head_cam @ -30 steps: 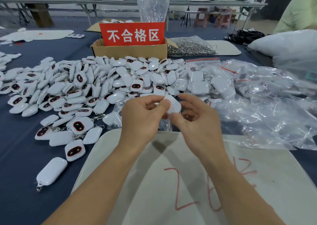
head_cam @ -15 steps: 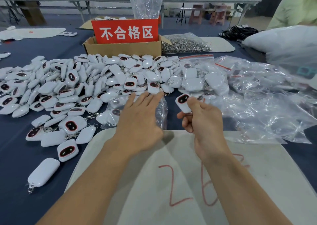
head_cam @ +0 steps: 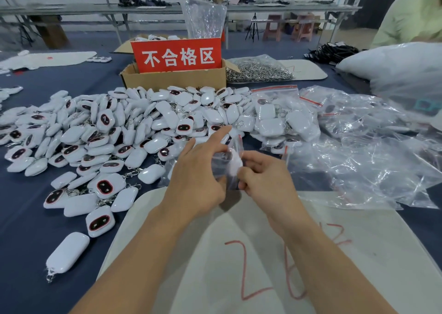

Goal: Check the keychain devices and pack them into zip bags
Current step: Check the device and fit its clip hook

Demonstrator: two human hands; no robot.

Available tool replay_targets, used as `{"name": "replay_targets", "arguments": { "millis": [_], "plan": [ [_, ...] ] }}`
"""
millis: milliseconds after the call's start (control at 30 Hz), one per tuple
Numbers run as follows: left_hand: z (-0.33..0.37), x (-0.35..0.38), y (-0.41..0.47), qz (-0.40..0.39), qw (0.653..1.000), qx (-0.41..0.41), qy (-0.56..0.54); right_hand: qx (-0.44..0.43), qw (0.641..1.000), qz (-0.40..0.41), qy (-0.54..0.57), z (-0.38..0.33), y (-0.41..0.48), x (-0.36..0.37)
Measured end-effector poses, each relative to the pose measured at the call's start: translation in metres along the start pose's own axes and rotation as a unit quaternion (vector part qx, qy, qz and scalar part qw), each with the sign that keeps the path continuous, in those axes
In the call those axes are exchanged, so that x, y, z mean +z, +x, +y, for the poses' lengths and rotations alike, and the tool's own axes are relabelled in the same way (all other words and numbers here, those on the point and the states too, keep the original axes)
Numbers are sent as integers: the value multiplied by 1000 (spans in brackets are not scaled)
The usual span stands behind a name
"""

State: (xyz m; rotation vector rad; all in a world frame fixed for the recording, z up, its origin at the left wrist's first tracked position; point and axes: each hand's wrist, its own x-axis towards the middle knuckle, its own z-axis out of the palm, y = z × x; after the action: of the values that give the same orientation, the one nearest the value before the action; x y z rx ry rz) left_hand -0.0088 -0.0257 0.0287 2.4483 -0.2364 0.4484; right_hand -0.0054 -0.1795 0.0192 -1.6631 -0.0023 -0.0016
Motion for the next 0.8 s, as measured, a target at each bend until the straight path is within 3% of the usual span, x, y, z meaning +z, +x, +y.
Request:
{"name": "replay_targets", "arguments": {
  "millis": [100,267,367,500,567,667,800],
  "plan": [
    [4,-5,0,-33,999,0,-36,-23,998,-45,-44,0,-2,1],
    [12,-9,-5,-73,993,34,-88,-24,998,-38,-47,-3,-1,4],
    [6,-5,-4,-17,993,9,-113,-32,998,-51,-33,-9,-1,6],
    [-4,-5,3,95,979,-52,-174,-60,990,55,116,-20,-2,-3],
    [-8,-10,9,162,959,-74,-220,-47,983,94,149,-21,-1,-12],
    [-15,-24,20,236,901,-118,-344,-5,980,109,168,-19,1,-17],
    [-21,-46,25,284,836,-96,-459,14,993,74,95,-11,1,-12]
  ]
}}
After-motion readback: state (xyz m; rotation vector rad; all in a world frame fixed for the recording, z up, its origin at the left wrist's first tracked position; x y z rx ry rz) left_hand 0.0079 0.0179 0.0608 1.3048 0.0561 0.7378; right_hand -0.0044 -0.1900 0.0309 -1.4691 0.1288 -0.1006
